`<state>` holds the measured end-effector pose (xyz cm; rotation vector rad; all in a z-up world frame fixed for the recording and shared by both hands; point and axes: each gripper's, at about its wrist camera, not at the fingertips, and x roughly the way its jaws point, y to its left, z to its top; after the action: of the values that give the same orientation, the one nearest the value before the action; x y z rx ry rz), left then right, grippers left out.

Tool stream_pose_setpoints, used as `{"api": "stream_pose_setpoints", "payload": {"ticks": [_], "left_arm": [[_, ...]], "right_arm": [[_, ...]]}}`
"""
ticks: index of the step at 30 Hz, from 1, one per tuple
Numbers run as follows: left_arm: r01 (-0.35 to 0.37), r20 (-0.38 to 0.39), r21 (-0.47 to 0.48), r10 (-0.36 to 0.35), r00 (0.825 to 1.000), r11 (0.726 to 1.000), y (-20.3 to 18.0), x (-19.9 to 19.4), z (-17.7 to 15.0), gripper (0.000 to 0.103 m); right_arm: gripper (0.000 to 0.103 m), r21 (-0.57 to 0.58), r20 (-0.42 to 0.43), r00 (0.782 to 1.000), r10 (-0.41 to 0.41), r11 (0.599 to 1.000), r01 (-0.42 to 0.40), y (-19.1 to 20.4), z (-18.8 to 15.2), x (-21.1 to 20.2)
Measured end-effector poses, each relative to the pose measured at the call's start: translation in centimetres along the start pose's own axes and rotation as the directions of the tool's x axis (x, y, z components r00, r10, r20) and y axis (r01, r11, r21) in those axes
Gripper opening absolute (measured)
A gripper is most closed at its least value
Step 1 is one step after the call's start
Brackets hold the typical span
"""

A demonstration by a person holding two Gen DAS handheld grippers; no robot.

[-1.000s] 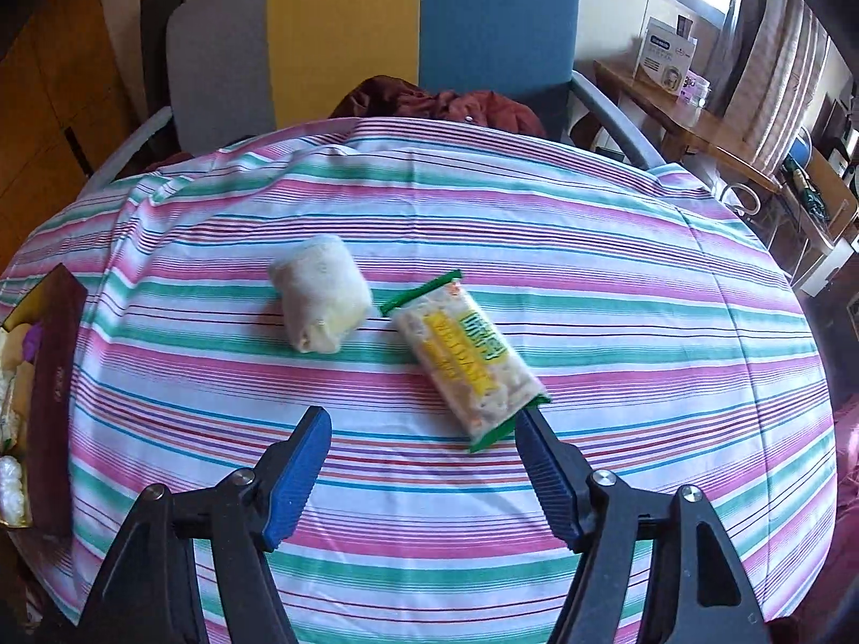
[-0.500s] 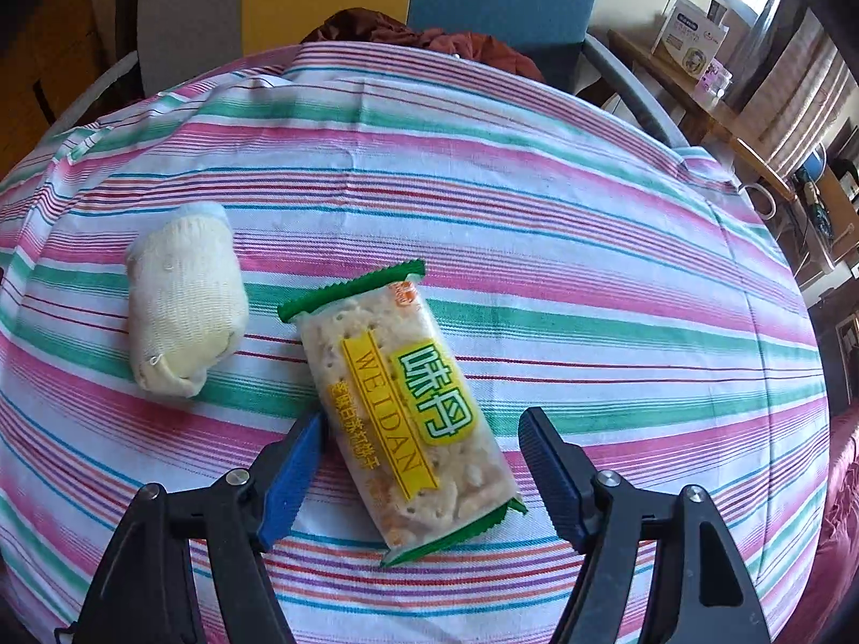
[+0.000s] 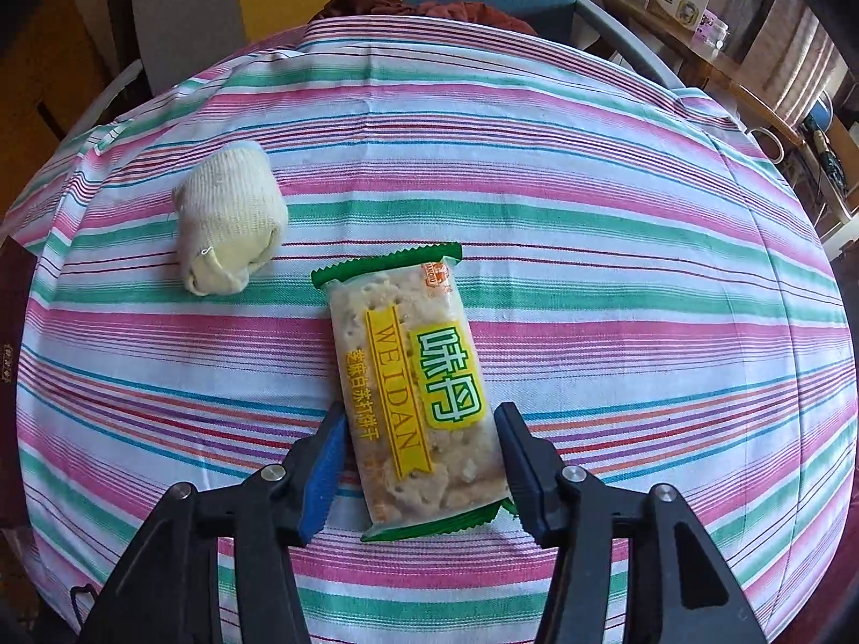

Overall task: Organize objects
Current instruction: 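Grasp the WEIDAN biscuit packet with the right tool while the left grasps the knitted sock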

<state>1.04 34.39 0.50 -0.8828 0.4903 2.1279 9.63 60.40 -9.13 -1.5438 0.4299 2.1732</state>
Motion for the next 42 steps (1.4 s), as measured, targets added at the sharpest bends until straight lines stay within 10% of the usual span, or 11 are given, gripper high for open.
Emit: {"api": "stream_pose_setpoints", "payload": {"ticks": [17,37,42], "left_arm": [[0.071,-0.093,-0.008,-0.072,0.993,0.997,-3.6,5.7,2.9,0.083],[0.14,-0.236,-0.287,-0.211,0.948,0.948,-7.4,19.3,9.3,0.083],[0.181,-0.204,-0.243,-0.233,0.951,0.953,-8.5,20.5,8.7,0.066]], "right_arm": [[0.055,-0.004,0.001,1.0,0.002,1.0,-0.002,-0.1,-0.2,-0.1],[0.055,-0.007,0.002,1.0,0.006,1.0,-0.006,-0.4,0.2,0.4],[0.055,-0.018,0.01,1.0,0.004,1.0,-0.004,-0.2,0.1,0.4]]}}
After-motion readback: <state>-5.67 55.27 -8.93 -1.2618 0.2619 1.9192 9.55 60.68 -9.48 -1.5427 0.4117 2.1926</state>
